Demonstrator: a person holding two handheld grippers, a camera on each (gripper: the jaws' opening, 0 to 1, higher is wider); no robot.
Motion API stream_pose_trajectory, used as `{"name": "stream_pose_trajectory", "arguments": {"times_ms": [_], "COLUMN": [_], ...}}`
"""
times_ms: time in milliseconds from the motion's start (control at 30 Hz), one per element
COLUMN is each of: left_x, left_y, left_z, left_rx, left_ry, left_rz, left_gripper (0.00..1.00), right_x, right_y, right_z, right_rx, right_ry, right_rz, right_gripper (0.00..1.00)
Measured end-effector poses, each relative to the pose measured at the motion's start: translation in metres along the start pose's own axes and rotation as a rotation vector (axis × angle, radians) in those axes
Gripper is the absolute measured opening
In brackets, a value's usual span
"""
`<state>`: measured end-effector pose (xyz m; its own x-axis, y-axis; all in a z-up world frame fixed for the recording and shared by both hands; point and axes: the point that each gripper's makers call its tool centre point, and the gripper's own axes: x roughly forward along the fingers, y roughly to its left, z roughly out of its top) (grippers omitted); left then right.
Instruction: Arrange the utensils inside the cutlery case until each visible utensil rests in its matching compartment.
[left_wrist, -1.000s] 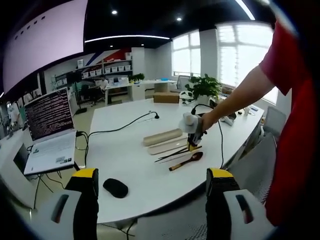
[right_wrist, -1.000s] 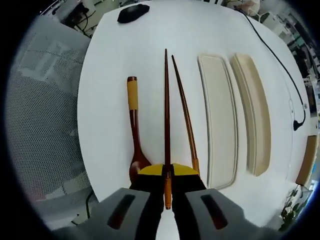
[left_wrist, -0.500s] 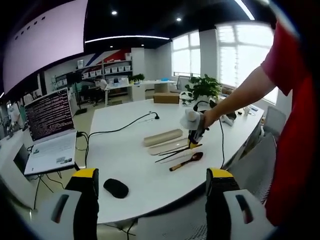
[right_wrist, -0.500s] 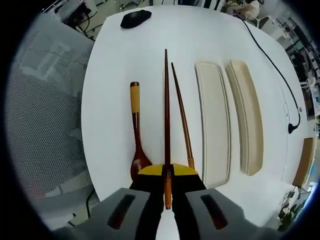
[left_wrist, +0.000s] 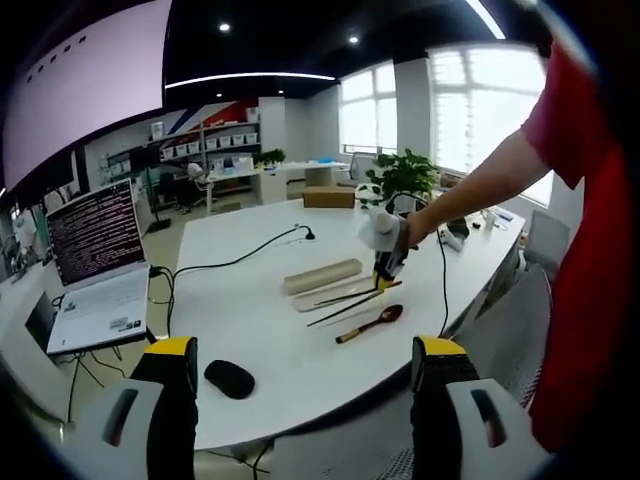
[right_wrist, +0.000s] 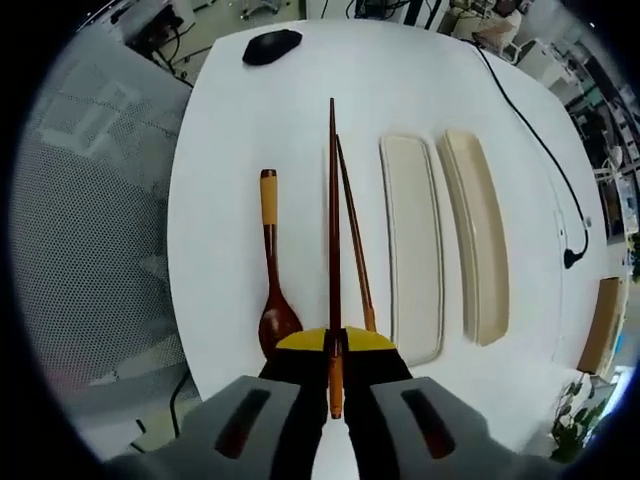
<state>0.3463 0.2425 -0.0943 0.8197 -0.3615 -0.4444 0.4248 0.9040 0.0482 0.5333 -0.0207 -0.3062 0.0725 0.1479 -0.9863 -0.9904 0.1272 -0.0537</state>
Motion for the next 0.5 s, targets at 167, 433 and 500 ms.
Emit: {"name": "stream_pose_trajectory", "arguments": {"times_ms": [167,433,500], "left_x": [0.0001,-0.0004,-0.0003], "left_y": [-0.0009,-0.0003,0.0], "left_z": [0.0008,0.0006,-0.0002], "left_rx": [0.009,0.009,0.007], "left_ry": [0.002,0.004,0.004], "left_rz": [-0.005,-0.002,-0.001], "left_gripper": [0.91,0.9,0.9], "right_x": [-0.0042,-0.0058,-0.0042], "right_y": [-0.0006,-0.0063,-0.0092], "right_z": [0.002,0.0022,0.0016], "right_rx": [0.004,-0.003,0.001], "right_ry": [-0.008,-0.013,-0.015], "right_rz": [-0.005,-0.009,-0.007], "right_gripper": [0.0,0.0,0.0]}}
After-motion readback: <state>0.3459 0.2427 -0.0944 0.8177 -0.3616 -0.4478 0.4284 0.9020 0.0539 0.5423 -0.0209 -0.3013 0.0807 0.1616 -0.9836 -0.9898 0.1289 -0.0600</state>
